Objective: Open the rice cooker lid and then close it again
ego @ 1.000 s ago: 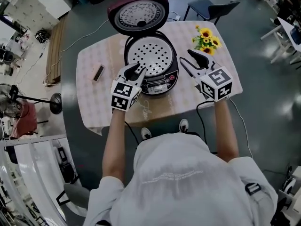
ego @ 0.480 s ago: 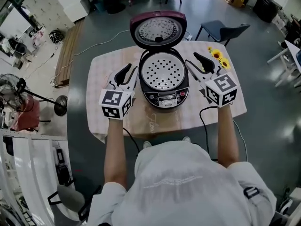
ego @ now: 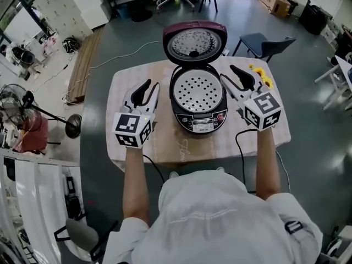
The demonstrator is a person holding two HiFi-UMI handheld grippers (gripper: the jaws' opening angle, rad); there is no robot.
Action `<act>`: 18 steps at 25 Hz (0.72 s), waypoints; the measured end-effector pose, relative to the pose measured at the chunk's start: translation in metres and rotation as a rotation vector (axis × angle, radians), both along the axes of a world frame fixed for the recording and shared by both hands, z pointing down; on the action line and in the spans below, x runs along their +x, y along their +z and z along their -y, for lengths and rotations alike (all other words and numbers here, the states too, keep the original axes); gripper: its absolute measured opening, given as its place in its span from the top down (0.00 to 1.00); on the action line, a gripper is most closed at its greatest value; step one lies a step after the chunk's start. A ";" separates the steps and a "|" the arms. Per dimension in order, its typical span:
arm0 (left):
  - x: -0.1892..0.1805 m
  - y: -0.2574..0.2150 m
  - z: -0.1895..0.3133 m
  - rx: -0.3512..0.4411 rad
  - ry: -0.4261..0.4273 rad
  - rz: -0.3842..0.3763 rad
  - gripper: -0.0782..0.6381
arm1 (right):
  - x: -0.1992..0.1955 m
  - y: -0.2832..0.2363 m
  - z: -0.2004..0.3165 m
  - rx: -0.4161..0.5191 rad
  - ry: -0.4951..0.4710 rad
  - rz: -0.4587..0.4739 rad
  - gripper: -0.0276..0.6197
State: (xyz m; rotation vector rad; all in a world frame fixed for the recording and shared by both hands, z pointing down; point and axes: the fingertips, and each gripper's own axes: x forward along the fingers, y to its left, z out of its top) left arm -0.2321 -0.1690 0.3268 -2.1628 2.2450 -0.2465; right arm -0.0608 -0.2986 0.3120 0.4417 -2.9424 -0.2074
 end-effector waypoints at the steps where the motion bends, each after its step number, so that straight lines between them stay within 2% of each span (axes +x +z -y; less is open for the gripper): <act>1: -0.001 0.002 -0.001 -0.006 0.002 0.003 0.74 | -0.002 0.001 0.000 0.001 -0.002 -0.005 0.66; 7: -0.002 0.011 -0.005 -0.046 0.035 0.021 0.74 | -0.019 0.001 -0.006 0.026 -0.019 -0.063 0.66; 18: -0.005 0.019 -0.021 -0.070 0.178 0.019 0.74 | -0.051 -0.016 -0.006 0.111 0.029 -0.174 0.66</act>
